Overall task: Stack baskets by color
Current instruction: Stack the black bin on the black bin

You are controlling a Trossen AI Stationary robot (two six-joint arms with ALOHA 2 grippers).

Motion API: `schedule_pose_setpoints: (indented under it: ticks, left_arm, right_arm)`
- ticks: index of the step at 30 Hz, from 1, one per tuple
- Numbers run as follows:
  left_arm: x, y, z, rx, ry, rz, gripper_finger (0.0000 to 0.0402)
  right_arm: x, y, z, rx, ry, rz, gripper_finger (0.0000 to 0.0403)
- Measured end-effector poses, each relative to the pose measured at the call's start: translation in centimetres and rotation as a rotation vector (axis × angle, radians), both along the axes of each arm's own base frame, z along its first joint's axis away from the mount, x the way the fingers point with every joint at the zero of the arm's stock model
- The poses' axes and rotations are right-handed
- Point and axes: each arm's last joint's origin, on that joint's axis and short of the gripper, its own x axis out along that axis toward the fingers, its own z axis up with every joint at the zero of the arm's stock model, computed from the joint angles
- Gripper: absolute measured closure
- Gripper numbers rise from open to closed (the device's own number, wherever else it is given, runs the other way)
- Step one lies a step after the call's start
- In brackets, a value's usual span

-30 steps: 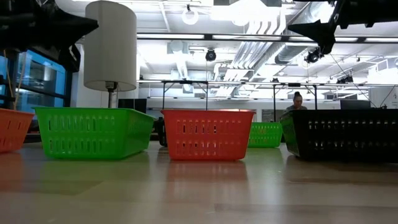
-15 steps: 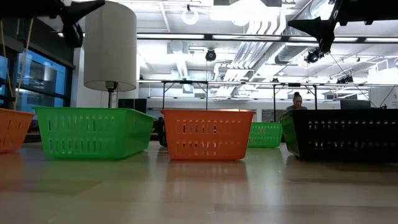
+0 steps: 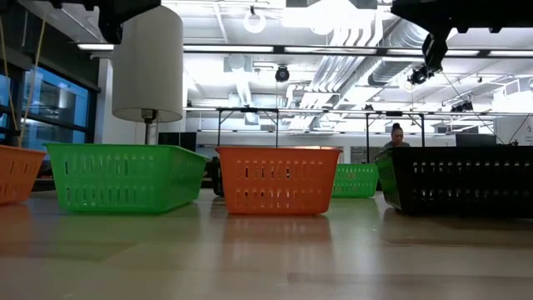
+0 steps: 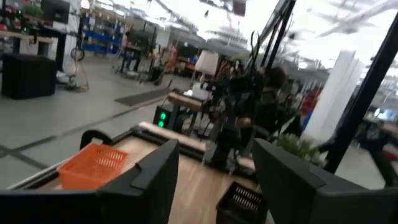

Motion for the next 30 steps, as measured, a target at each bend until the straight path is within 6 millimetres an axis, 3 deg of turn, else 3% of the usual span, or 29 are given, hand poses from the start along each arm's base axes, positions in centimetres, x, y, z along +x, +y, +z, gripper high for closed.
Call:
schedule_pose_setpoints:
  ticks: [5, 8, 13, 17, 23, 30]
  left_arm:
    - [1.1, 0.0, -0.3, -0.026, 0.044, 0.01, 0.0208]
    - [2.5, 0.0, 0.5, -0.085, 0.125, 0.054, 0.0208]
    - [6.1, 0.7, 2.0, -0.125, 0.384, 0.18, 0.0208]
    - [9.3, 2.7, 2.3, -0.251, 0.552, 0.34, 0.0209]
    - [14.3, 6.6, -0.7, -0.402, 0.777, 0.402, 0.0209]
    - [16.8, 9.4, -6.6, -0.655, 0.904, 0.493, 0.0209]
  right_arm:
    - [0.0, 0.1, -0.2, 0.021, 0.015, 0.031, 0.0399]
    - [0.0, 0.1, -0.2, 0.045, 0.016, 0.024, 0.0398]
    - [0.0, 0.0, -0.3, 0.048, 0.025, 0.022, 0.0402]
    - [0.0, 0.0, -0.3, 0.048, 0.027, 0.022, 0.0402]
    - [0.1, 0.0, -0.8, 0.07, 0.07, 0.022, 0.0403]
    - [0.1, 0.1, -1.1, 0.067, 0.107, 0.021, 0.0403]
